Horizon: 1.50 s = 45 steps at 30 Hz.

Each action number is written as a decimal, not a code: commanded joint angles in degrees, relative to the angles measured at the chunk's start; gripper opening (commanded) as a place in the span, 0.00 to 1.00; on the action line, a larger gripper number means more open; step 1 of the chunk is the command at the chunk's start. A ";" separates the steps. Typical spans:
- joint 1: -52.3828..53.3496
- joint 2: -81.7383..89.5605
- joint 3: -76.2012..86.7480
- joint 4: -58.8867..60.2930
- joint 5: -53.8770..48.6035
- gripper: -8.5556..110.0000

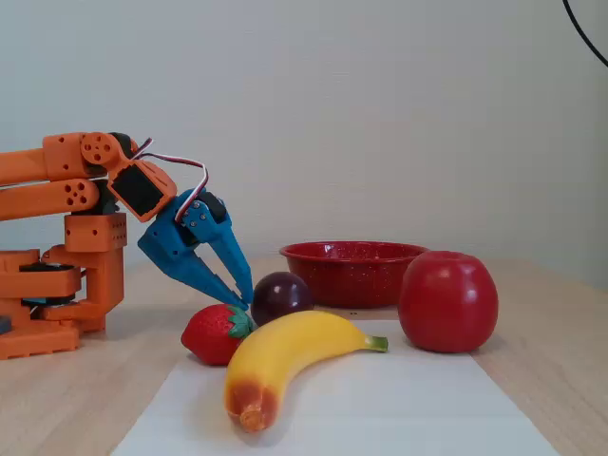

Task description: Grasp the banana and put it in the red bowl

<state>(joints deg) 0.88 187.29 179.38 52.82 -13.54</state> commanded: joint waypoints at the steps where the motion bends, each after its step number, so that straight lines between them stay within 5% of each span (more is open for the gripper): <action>1: 0.26 1.32 0.53 0.09 -0.53 0.08; 35: 0.00 1.14 0.35 0.62 -0.44 0.08; 45: -0.09 -9.76 -15.12 6.42 -1.23 0.08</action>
<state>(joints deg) 0.97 180.09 172.88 58.18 -13.62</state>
